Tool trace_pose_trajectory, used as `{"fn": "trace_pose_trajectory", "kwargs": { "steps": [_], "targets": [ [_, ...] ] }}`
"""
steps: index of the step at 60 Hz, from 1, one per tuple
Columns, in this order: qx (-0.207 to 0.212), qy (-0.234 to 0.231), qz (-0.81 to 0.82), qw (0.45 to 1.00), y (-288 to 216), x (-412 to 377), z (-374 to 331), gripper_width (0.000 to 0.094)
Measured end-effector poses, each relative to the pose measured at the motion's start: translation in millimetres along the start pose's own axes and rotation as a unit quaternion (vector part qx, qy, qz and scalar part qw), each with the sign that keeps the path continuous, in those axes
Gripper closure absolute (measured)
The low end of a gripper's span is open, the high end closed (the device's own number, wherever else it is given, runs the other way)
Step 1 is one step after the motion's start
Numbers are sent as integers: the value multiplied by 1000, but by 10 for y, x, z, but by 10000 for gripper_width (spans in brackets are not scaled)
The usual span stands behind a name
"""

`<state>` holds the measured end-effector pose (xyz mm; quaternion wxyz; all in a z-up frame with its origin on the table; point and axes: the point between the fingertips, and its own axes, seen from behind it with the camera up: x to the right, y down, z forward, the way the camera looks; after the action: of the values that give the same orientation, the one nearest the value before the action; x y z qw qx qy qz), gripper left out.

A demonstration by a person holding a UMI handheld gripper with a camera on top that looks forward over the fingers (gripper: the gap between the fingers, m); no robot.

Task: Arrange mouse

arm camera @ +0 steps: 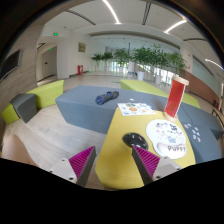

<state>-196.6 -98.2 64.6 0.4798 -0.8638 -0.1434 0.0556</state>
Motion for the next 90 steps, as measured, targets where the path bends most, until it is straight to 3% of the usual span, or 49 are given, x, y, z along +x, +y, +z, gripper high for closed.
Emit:
{"fn": "trace_pose_trajectory", "kwargs": {
  "steps": [13, 29, 34, 39, 50, 56, 63, 67, 71, 76, 80, 90],
  "targets": [
    [-37, 39, -61, 997, 260, 878, 482, 130],
    [-35, 15, -32, 999, 107, 1091, 1180, 146],
    [-30, 1, -5, 1000, 16, 1070, 1406, 208],
    [-28, -11, 11, 999, -33, 1019, 1554, 378],
    [-37, 0, -16, 999, -36, 925, 1560, 492],
    [-2, -40, 3, 999, -466, 796, 1419, 506],
    [68, 10, -9, 998, -1195, 1341, 1129, 525],
    [83, 49, 6, 995, -1331, 1906, 1040, 533],
    [65, 88, 42, 993, -1194, 2341, 1017, 534],
    [23, 102, 81, 991, -756, 2641, 1151, 536],
    [-16, 95, 82, 992, -430, 2630, 1264, 536],
    [-66, 81, 91, 990, 67, 2526, 1445, 536]
  ]
}}
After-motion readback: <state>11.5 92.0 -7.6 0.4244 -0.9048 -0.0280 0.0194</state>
